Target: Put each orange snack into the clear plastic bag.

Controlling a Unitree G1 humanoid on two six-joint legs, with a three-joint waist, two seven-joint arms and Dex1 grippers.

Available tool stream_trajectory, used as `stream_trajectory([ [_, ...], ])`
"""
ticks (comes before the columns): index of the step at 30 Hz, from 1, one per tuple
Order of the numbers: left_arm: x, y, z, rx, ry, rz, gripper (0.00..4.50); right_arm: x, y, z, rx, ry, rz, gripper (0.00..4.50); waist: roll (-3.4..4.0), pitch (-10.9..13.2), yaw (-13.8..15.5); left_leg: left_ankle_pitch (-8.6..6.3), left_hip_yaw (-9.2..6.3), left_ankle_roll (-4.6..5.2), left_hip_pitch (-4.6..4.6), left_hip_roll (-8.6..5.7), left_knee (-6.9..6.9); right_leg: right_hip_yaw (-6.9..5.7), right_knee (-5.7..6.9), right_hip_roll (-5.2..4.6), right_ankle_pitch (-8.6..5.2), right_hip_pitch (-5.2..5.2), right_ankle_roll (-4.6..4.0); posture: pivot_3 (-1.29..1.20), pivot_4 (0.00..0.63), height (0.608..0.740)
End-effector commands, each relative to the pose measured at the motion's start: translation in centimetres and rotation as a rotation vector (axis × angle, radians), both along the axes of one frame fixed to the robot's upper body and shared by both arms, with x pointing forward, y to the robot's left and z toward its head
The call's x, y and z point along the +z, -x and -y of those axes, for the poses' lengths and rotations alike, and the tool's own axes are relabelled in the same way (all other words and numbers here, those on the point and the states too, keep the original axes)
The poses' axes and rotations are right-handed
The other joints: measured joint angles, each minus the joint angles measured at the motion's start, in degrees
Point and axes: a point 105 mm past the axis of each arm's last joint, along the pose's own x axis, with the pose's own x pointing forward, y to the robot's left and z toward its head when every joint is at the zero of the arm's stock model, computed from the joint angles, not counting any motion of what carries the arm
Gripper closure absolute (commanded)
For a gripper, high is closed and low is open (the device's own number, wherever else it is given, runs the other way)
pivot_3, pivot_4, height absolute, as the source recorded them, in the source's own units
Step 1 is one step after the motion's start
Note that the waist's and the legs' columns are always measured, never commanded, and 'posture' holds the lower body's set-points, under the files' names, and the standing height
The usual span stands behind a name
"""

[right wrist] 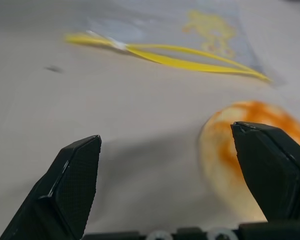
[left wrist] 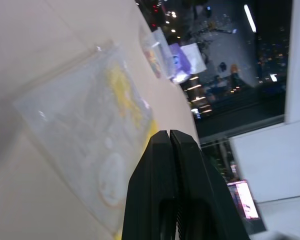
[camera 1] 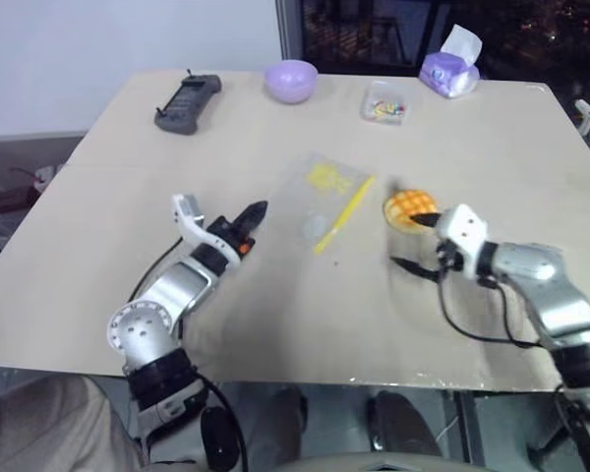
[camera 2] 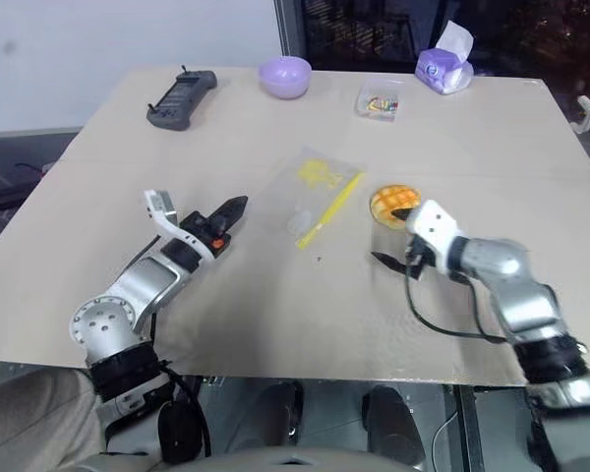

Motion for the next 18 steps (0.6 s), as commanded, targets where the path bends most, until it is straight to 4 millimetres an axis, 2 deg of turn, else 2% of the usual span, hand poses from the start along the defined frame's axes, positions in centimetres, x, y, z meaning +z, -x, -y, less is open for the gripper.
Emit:
stream_trajectory([
  [1,2.4,0.9,0.3,-0.039,0.009,0.083,4.40,1.5,-2.5,-1.2,-0.015,0.027,0.176,0.00,0.00,0.0,0.0,0.01,0.00,-0.01,0.00,0.00,0.00,0.00,0.00,0.00,0.00,-0.01,0.00,0.00,0.150,0.740],
  [4,2.2,0.8,0.1,-0.031,-0.007,0.065,4.40,2.6,-4.7,-2.1,-0.049,0.031,0.288,0.00,-0.01,0.0,0.1,0.02,0.00,-0.03,-0.01,-0.01,-0.02,0.00,-0.01,0.00,0.00,-0.02,-0.01,0.00,0.150,0.740],
  [6,2.2,0.8,0.0,-0.030,-0.006,0.061,4.40,3.0,-5.4,-2.4,-0.050,0.027,0.321,0.00,-0.01,0.0,0.1,0.02,0.01,-0.04,0.00,-0.01,-0.03,0.01,-0.02,-0.01,0.00,-0.01,-0.01,0.00,0.150,0.740],
  [8,2.6,1.5,0.5,-0.069,-0.066,0.101,4.40,3.1,-6.0,-4.3,0.008,0.060,0.340,0.00,-0.02,0.0,-0.1,0.02,-0.02,-0.04,-0.02,-0.02,-0.03,-0.02,-0.06,-0.02,0.00,0.00,-0.02,0.00,0.150,0.740],
  [10,2.2,2.0,0.9,-0.104,-0.157,0.112,4.40,2.7,-6.2,-5.7,0.063,0.105,0.351,0.00,-0.03,0.0,-0.6,0.02,0.06,-0.05,-0.02,-0.01,-0.10,0.05,-0.03,0.00,0.00,-0.09,-0.02,0.00,0.150,0.740],
  [18,1.3,2.9,0.9,-0.141,-0.309,0.148,4.40,2.0,-5.9,-7.7,0.171,0.112,0.338,0.00,-0.02,0.0,-1.4,0.04,0.08,-0.07,0.02,0.00,-0.22,0.09,-0.05,0.01,0.00,-0.10,-0.03,0.00,0.150,0.740],
])
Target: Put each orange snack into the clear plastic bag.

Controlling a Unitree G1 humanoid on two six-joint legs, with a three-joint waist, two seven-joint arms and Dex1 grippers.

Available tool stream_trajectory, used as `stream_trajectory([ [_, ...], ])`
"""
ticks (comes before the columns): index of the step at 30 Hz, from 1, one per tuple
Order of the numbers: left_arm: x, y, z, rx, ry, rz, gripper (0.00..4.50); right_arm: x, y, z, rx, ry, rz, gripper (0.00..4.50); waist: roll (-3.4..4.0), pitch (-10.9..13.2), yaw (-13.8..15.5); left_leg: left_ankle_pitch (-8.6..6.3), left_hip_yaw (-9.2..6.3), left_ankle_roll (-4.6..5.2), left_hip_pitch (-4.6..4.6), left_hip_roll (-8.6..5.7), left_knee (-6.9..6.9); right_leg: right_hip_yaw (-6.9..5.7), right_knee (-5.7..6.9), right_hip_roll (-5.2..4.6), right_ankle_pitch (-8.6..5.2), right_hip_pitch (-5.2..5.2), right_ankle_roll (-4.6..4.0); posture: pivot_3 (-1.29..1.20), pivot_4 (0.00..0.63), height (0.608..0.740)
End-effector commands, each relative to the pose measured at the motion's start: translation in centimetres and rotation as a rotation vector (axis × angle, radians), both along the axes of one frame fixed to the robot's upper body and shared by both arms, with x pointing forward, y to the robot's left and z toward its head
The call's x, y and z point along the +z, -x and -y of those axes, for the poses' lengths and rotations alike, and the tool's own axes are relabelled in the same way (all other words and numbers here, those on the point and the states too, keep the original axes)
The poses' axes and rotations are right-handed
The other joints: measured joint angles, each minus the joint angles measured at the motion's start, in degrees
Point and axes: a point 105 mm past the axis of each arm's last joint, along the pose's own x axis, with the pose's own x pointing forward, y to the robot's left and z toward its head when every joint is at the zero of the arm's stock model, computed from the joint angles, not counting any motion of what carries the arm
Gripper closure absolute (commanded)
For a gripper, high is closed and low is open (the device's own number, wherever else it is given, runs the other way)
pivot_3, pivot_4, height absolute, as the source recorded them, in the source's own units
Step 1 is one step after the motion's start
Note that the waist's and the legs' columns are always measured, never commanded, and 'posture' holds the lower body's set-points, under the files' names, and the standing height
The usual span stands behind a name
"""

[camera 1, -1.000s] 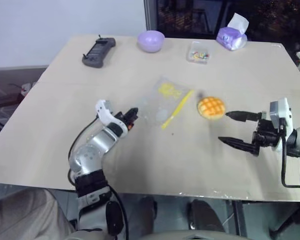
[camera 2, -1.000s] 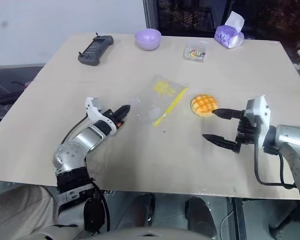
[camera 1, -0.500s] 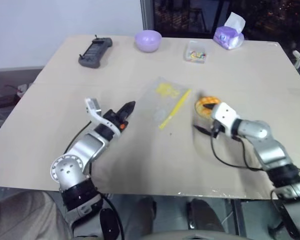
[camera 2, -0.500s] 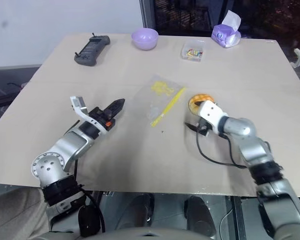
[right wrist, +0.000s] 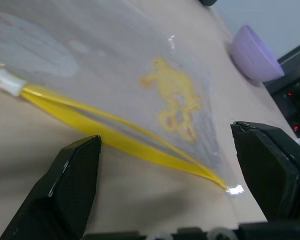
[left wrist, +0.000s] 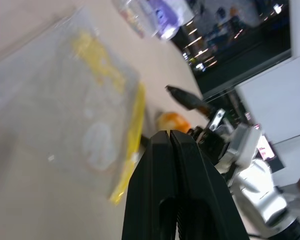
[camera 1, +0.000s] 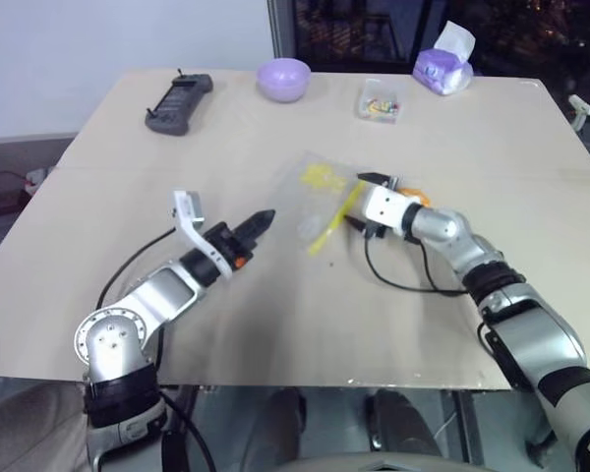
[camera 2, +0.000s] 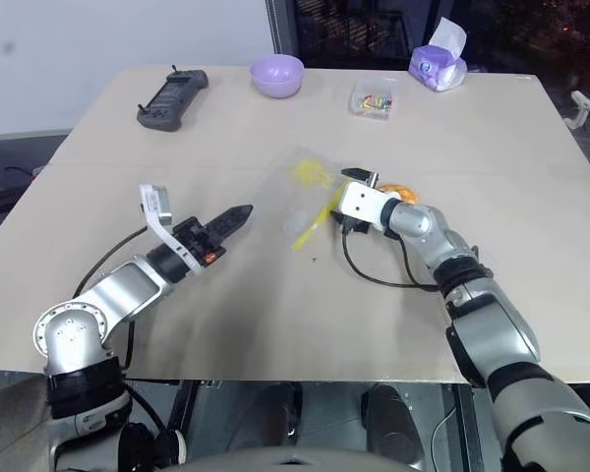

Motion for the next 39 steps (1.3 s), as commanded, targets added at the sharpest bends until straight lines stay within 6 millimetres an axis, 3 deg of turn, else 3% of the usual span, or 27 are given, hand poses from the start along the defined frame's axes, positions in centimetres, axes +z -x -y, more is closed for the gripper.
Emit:
stream_trajectory([
  [1,1.5,0.5,0.2,-0.021,-0.023,0.095,4.40,0.9,0.6,-1.2,0.089,0.004,0.025,0.00,0.00,0.0,0.0,0.00,-0.01,0.00,0.00,0.01,0.00,-0.01,0.01,0.01,0.00,0.00,0.00,0.00,0.150,0.740],
  [12,1.0,0.3,-0.1,-0.001,-0.033,0.109,4.40,1.0,1.7,-4.1,0.198,0.052,0.068,0.00,0.01,0.0,-0.1,0.00,-0.01,0.00,0.02,0.03,0.00,0.02,0.06,0.01,0.00,-0.04,0.00,0.00,0.150,0.740],
  [20,0.5,0.5,-0.4,0.014,-0.048,0.105,4.40,0.3,5.2,-10.1,0.397,0.069,0.064,0.00,0.01,0.0,-0.2,0.00,-0.03,0.00,0.03,0.06,-0.04,0.11,0.11,0.04,0.00,-0.14,0.00,0.00,0.150,0.740],
  [23,0.4,0.3,-0.6,0.028,-0.055,0.105,4.40,0.2,6.8,-11.6,0.458,0.037,0.027,0.00,0.01,0.0,0.0,0.00,-0.08,0.00,0.02,0.07,-0.06,0.13,0.11,0.03,0.00,-0.16,0.00,0.00,0.150,0.740],
  [26,0.1,0.2,-0.8,0.042,-0.048,0.092,4.40,1.4,8.3,-12.1,0.498,-0.035,-0.022,0.00,0.00,0.0,0.3,0.00,-0.14,0.00,0.00,0.05,-0.06,0.13,0.09,0.00,0.00,-0.16,0.00,0.00,0.150,0.740],
  [31,-0.7,0.1,-1.8,0.095,-0.013,0.056,4.40,2.8,9.7,-8.5,0.503,-0.018,-0.124,0.00,0.00,0.0,0.5,-0.01,-0.25,0.00,-0.02,0.03,-0.07,0.10,0.10,-0.03,0.01,-0.18,0.00,0.00,0.150,0.740],
  [34,-1.0,-0.3,-2.5,0.156,-0.005,0.040,4.40,4.2,11.3,-4.3,0.499,-0.028,-0.269,0.00,0.01,0.0,1.0,-0.02,-0.30,0.02,-0.03,0.03,-0.09,0.05,0.08,-0.06,0.01,-0.17,0.00,0.00,0.150,0.740],
  [39,-1.9,-0.4,-3.7,0.238,-0.018,-0.003,4.40,6.7,12.7,1.0,0.431,-0.046,-0.400,0.00,0.02,0.0,0.9,-0.15,-0.18,0.26,-0.07,0.04,-0.15,0.19,0.10,-0.06,0.01,-0.29,-0.01,0.00,0.150,0.740],
])
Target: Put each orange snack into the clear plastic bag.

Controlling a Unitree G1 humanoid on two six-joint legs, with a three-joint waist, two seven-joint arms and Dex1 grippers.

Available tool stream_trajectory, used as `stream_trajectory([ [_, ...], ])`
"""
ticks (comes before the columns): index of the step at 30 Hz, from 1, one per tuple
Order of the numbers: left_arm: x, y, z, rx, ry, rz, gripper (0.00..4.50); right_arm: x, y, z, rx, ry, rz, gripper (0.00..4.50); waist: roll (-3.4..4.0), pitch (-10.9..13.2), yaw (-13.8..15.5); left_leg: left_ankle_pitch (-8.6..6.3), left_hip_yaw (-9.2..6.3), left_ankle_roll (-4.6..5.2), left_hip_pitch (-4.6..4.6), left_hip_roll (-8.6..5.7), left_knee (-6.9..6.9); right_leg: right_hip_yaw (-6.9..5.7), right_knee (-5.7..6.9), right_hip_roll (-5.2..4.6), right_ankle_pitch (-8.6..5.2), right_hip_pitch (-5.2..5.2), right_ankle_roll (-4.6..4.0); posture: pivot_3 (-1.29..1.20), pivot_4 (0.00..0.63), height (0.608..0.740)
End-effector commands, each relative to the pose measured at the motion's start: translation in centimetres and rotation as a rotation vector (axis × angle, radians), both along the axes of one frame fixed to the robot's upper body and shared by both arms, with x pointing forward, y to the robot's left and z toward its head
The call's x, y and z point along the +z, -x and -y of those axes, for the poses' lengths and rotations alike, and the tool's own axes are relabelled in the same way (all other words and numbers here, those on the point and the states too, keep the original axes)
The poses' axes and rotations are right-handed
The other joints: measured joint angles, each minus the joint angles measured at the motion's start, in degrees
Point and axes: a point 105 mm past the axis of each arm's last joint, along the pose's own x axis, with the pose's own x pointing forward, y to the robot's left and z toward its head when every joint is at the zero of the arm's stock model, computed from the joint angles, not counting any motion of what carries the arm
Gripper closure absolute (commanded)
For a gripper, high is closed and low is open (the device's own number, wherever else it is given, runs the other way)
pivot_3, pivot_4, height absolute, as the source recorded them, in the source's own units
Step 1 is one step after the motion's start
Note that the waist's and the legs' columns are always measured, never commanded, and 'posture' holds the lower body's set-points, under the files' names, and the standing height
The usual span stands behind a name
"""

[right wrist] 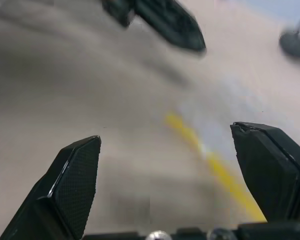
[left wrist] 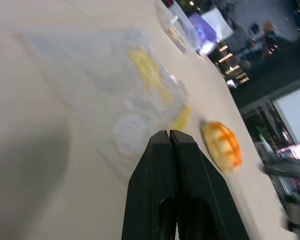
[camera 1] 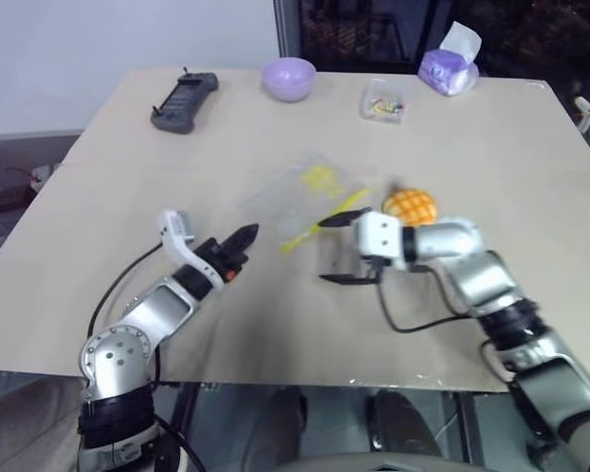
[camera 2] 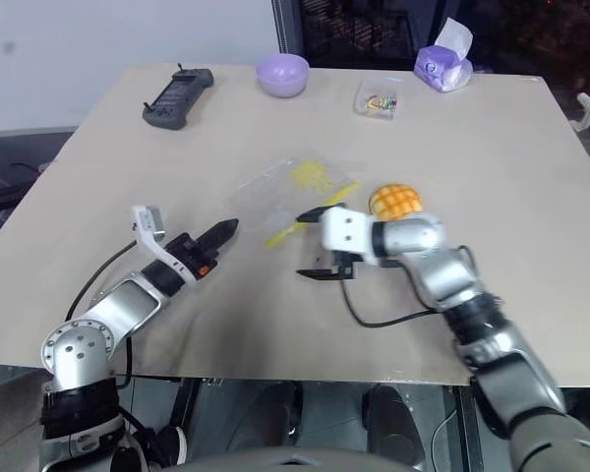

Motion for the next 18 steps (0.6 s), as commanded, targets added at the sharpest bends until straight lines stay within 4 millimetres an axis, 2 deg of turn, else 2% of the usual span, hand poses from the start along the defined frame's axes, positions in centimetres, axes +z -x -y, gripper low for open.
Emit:
stream_trajectory([
  [1,-0.2,0.0,-1.5,0.078,-0.015,-0.008,4.19,3.9,1.4,3.4,-0.037,-0.062,-0.051,0.00,0.00,0.0,0.0,0.00,-0.01,0.01,-0.01,0.01,-0.02,-0.02,-0.01,0.01,0.00,-0.01,0.00,0.00,0.150,0.740],
  [3,-0.5,0.1,-2.0,0.097,-0.028,-0.020,3.86,5.2,1.6,5.4,-0.093,-0.091,-0.087,0.00,0.00,0.0,0.0,-0.01,0.01,0.01,-0.01,0.00,-0.05,0.00,-0.04,0.00,0.00,-0.01,0.00,0.00,0.150,0.740],
  [4,-0.6,0.1,-2.0,0.095,-0.037,-0.019,3.41,5.8,1.5,6.5,-0.130,-0.118,-0.108,0.00,0.00,0.0,0.0,-0.01,0.05,0.02,-0.03,-0.02,-0.05,0.04,-0.05,0.00,0.00,-0.01,0.00,0.00,0.150,0.740],
  [5,-0.6,0.1,-2.2,0.100,-0.049,-0.024,3.26,6.2,1.3,7.6,-0.177,-0.147,-0.132,0.00,-0.02,0.0,0.1,-0.01,0.05,0.02,-0.03,-0.03,-0.06,0.04,-0.05,-0.02,0.00,-0.02,0.00,0.00,0.150,0.740],
  [8,-0.6,-0.3,-2.4,0.108,-0.056,-0.025,1.96,6.9,1.4,10.1,-0.266,-0.226,-0.207,0.00,-0.02,0.0,0.7,-0.01,0.09,0.03,-0.05,-0.03,-0.05,0.06,-0.07,-0.02,0.00,-0.03,0.00,0.00,0.150,0.740],
  [11,-0.4,-1.0,-2.4,0.121,-0.038,-0.023,0.48,7.0,1.5,11.2,-0.308,-0.255,-0.224,0.00,-0.02,0.0,0.7,-0.01,0.20,0.03,-0.04,-0.04,-0.05,0.04,-0.05,0.00,0.00,-0.02,0.00,0.00,0.150,0.740],
  [12,-0.5,-1.3,-2.4,0.129,-0.043,-0.030,0.11,7.0,1.5,11.4,-0.322,-0.256,-0.220,0.00,-0.03,0.0,0.6,-0.01,0.23,0.03,-0.04,-0.03,-0.05,0.04,-0.05,0.01,0.00,-0.02,0.00,0.00,0.150,0.740],
  [15,-0.7,-2.1,-2.4,0.135,-0.066,-0.042,0.05,7.2,1.4,11.5,-0.344,-0.264,-0.211,0.00,-0.03,0.0,0.5,-0.01,0.34,0.03,-0.04,-0.03,-0.04,0.05,-0.04,0.03,0.00,-0.02,0.00,0.00,0.150,0.740],
  [18,-1.0,-4.1,-1.5,0.117,-0.042,-0.058,0.05,6.8,1.5,10.7,-0.348,-0.271,-0.206,0.00,-0.03,0.0,0.7,-0.01,0.36,0.03,-0.04,-0.03,-0.04,0.04,-0.04,0.04,0.00,-0.03,0.00,0.00,0.150,0.740],
])
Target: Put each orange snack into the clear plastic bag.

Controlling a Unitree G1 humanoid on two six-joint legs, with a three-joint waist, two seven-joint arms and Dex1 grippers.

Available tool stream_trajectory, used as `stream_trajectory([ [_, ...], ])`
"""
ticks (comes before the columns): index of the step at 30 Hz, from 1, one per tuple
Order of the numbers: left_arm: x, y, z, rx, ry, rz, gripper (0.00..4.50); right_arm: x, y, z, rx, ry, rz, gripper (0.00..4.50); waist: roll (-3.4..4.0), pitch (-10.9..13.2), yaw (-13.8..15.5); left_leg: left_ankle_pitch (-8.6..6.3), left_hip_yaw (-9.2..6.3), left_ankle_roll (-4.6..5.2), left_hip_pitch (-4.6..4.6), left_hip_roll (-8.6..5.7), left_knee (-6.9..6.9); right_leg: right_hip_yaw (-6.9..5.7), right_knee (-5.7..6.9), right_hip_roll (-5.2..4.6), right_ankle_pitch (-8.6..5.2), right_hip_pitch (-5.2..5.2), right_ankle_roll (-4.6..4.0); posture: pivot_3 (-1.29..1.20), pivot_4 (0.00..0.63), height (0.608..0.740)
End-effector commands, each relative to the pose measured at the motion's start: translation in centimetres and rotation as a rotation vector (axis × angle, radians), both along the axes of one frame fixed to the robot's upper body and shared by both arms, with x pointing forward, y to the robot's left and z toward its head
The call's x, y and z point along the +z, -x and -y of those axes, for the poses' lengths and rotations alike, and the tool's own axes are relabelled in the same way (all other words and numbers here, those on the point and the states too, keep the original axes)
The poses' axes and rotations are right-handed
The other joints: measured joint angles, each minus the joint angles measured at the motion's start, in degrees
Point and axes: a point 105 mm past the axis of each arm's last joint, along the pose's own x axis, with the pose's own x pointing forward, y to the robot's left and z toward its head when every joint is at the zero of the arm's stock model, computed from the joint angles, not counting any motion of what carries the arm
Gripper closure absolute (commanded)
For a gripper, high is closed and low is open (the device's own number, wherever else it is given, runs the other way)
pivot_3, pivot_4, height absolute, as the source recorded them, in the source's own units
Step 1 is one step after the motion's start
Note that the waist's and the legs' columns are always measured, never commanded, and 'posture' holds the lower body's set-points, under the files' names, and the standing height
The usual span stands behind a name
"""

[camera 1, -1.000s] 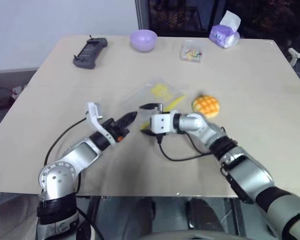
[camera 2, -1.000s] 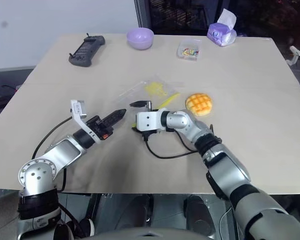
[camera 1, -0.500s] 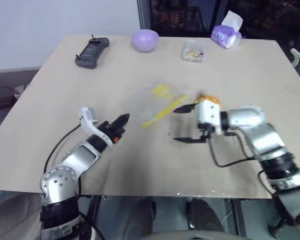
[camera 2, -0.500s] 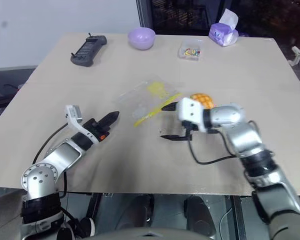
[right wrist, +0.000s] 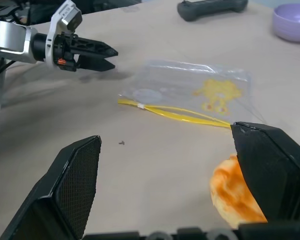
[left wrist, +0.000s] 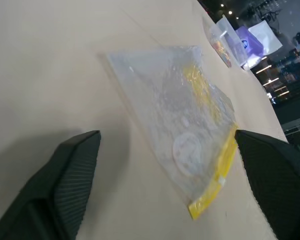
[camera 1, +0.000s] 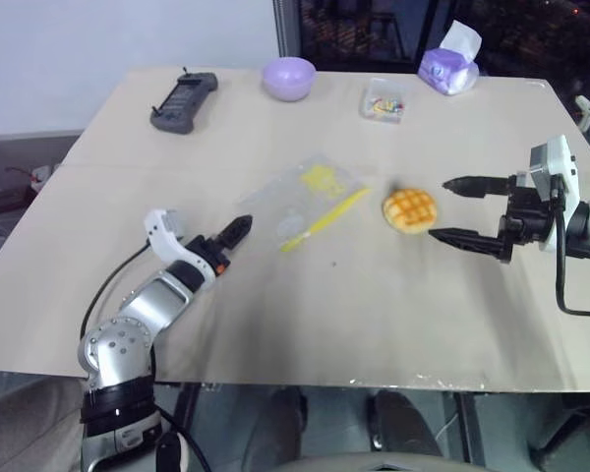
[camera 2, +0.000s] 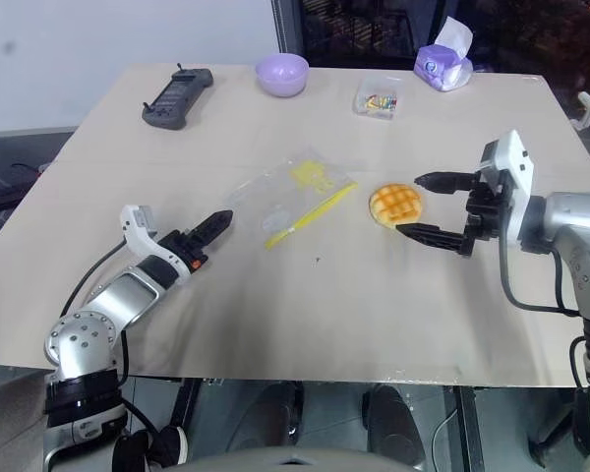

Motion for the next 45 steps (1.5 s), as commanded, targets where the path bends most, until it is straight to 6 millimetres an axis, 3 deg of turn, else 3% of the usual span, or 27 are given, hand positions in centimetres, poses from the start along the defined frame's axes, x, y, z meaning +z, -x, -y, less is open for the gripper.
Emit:
stream_trajectory([
  [1,0.1,-2.3,0.7,0.006,-0.003,0.000,0.05,1.2,0.7,-0.9,0.007,-0.007,0.069,0.00,0.00,0.0,0.3,0.00,-0.06,0.00,-0.05,-0.01,0.03,-0.09,0.00,0.02,0.00,-0.01,0.00,0.00,0.150,0.740],
  [9,-1.8,-5.5,1.6,0.010,-0.151,-0.120,0.05,1.3,1.1,-0.9,-0.010,-0.009,0.084,0.00,0.03,0.0,0.3,0.02,-0.21,-0.02,-0.18,-0.04,0.22,-0.28,0.05,0.01,0.00,0.01,0.01,0.00,0.150,0.740],
  [17,-3.4,-7.1,3.3,-0.042,-0.182,-0.181,0.05,1.2,1.4,-0.9,-0.027,-0.010,0.087,0.00,0.27,-0.2,0.3,0.01,-0.29,0.00,0.23,-0.05,0.24,-0.39,0.05,0.00,0.00,0.48,0.02,0.00,0.150,0.740],
  [22,-5.1,-7.7,5.4,-0.118,-0.309,-0.238,0.05,1.1,1.5,-0.9,-0.034,0.002,0.093,0.00,0.38,-0.3,0.6,0.01,-0.39,0.00,0.25,-0.08,0.34,-0.47,0.07,0.00,0.01,0.61,0.04,0.00,0.150,0.740],
  [32,-7.1,-7.6,5.4,-0.114,-0.427,-0.294,4.47,1.1,2.0,-0.9,-0.046,0.010,0.102,0.00,0.59,-0.4,1.2,0.01,-0.40,0.00,0.24,-0.14,0.38,-0.49,0.03,-0.07,0.00,0.65,0.05,0.00,0.150,0.740],
  [37,-5.9,-8.2,5.8,-0.094,-0.397,-0.202,4.47,1.0,1.9,-0.9,-0.046,0.007,0.097,0.00,0.61,-0.4,1.8,0.01,-0.41,0.00,0.22,-0.15,0.37,-0.51,-0.01,-0.10,0.00,0.66,0.06,0.00,0.150,0.740],
  [42,-1.2,-8.4,7.4,-0.128,-0.140,0.024,4.47,0.7,1.7,-1.0,-0.044,0.003,0.092,0.00,0.56,-0.4,1.8,0.01,-0.46,0.00,0.16,-0.16,0.38,-0.57,-0.01,-0.11,0.00,0.65,0.06,0.00,0.150,0.740],
  [45,1.7,-6.9,7.8,-0.207,0.050,0.127,4.47,0.6,1.6,-1.1,-0.044,0.001,0.091,0.00,0.30,-0.2,1.6,0.04,-0.46,-0.05,-0.07,-0.14,0.39,-0.57,-0.04,-0.12,0.00,0.44,0.05,0.00,0.150,0.740],
])
